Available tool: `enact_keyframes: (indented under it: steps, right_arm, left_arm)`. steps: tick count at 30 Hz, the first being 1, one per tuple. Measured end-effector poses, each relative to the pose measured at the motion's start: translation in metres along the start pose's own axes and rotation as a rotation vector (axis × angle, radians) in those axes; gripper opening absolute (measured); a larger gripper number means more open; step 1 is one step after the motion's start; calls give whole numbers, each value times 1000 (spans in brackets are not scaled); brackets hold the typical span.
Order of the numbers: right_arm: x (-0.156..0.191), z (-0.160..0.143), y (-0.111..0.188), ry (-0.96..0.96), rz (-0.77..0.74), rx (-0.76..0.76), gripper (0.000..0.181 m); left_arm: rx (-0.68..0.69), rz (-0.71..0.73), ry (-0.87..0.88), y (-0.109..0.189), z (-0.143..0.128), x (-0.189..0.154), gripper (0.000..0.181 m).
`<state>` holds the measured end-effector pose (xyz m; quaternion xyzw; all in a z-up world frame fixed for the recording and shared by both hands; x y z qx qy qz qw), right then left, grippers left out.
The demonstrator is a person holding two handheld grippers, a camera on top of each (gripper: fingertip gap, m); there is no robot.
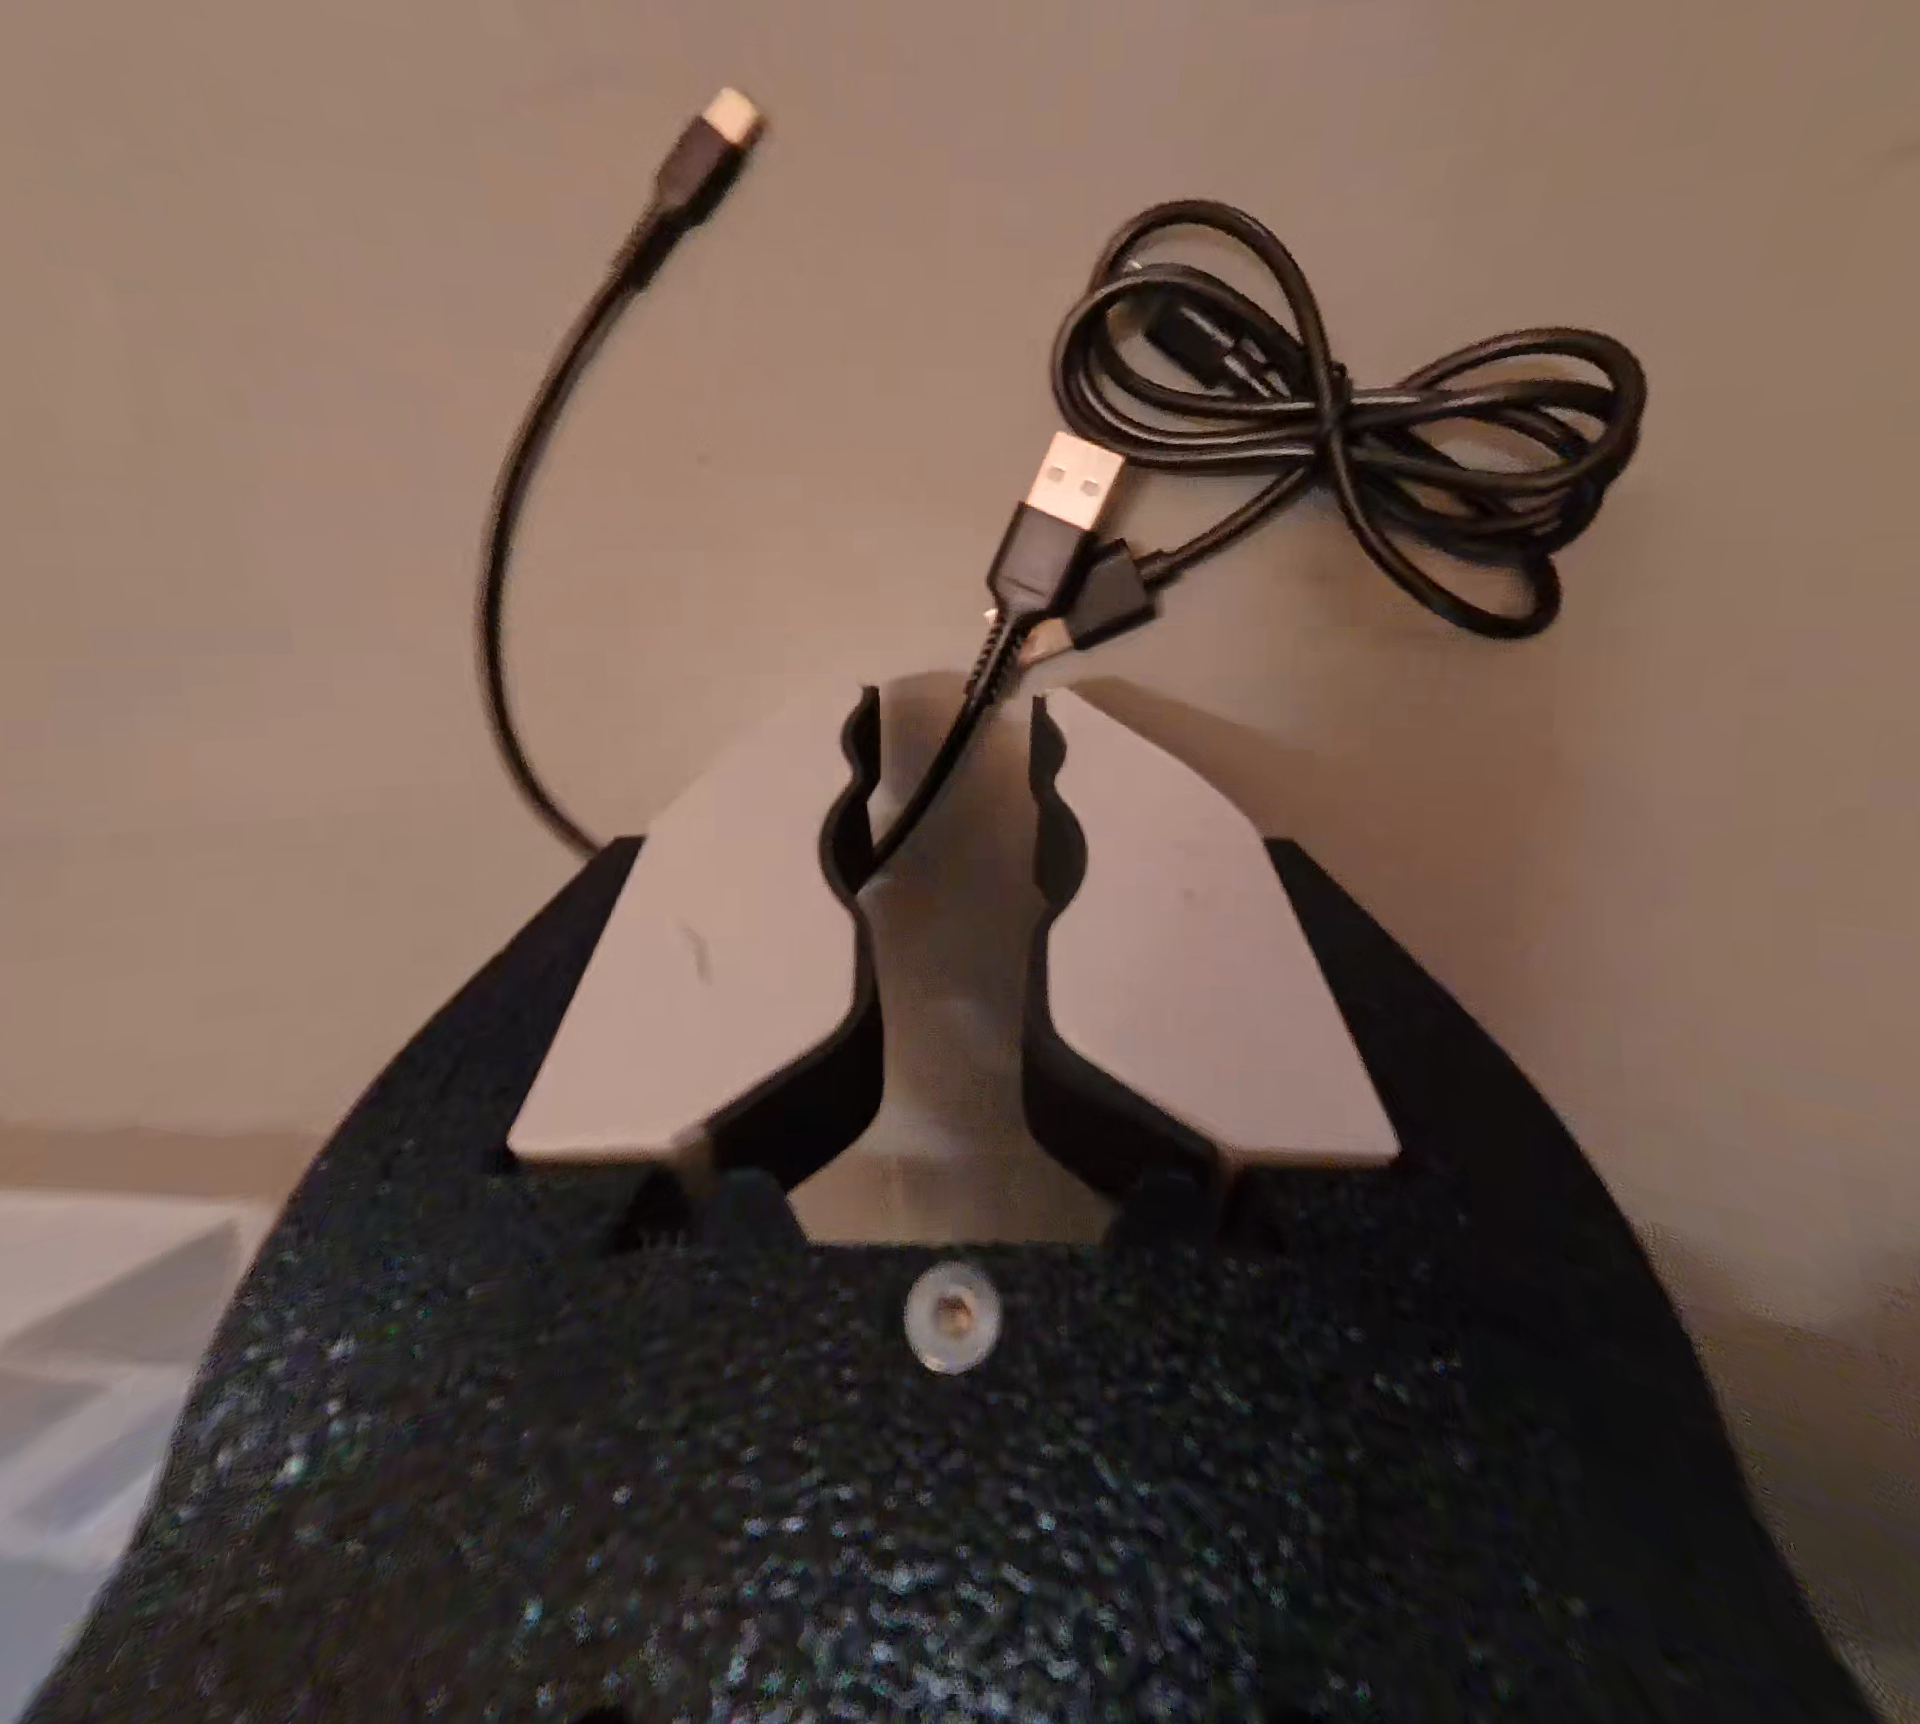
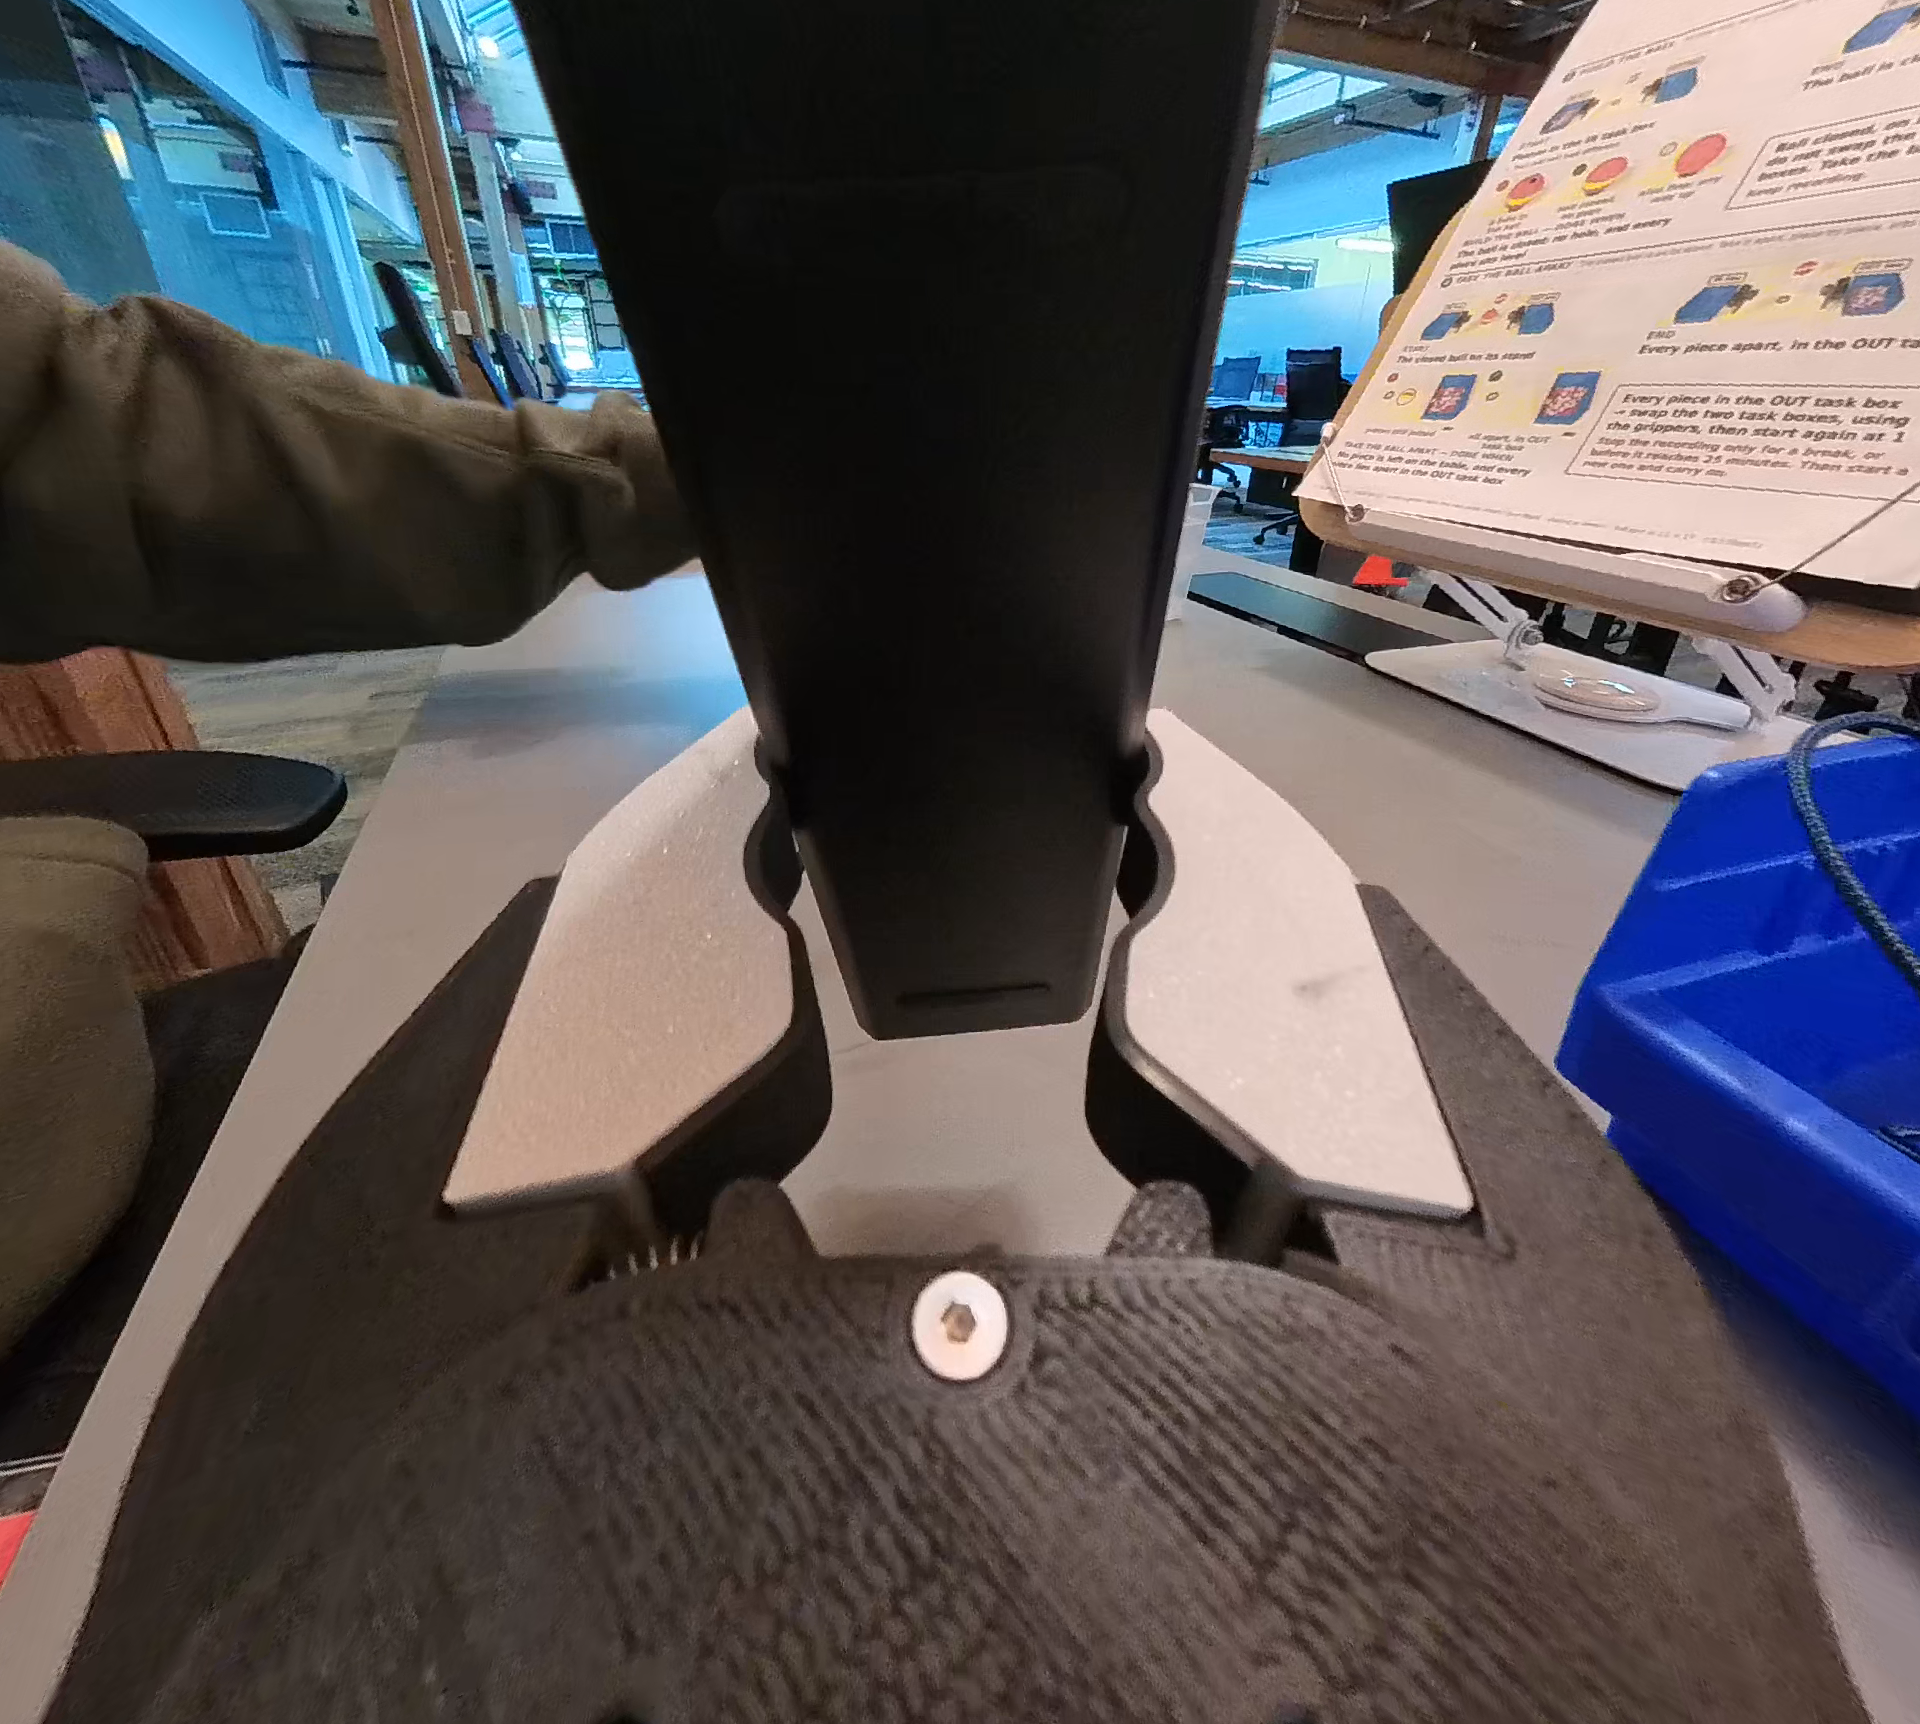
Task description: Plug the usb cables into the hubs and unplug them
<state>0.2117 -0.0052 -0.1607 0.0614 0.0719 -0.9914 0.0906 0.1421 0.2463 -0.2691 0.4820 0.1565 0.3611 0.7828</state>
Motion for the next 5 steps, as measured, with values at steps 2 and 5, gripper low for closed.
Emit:
enact_keyframes:
  steps: [2,5]
  right_arm:
    - [1,-1,-1,6,0,8,60]
    - [2,-3,-3,9,10,27,60]
  left_arm:
    - [-18,-73,0,-6,2,-5,13]
    - [-7,-58,41,0,8,-6,4]
Point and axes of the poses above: each gripper's, where its closed fingertips meet, y back along the fingers, z out of its top, x = y × z across the jaws, the point moved 1 cm from there along y, back along the fingers, and after that the axes turned 7 degrees about y, right-handed, at the moved point
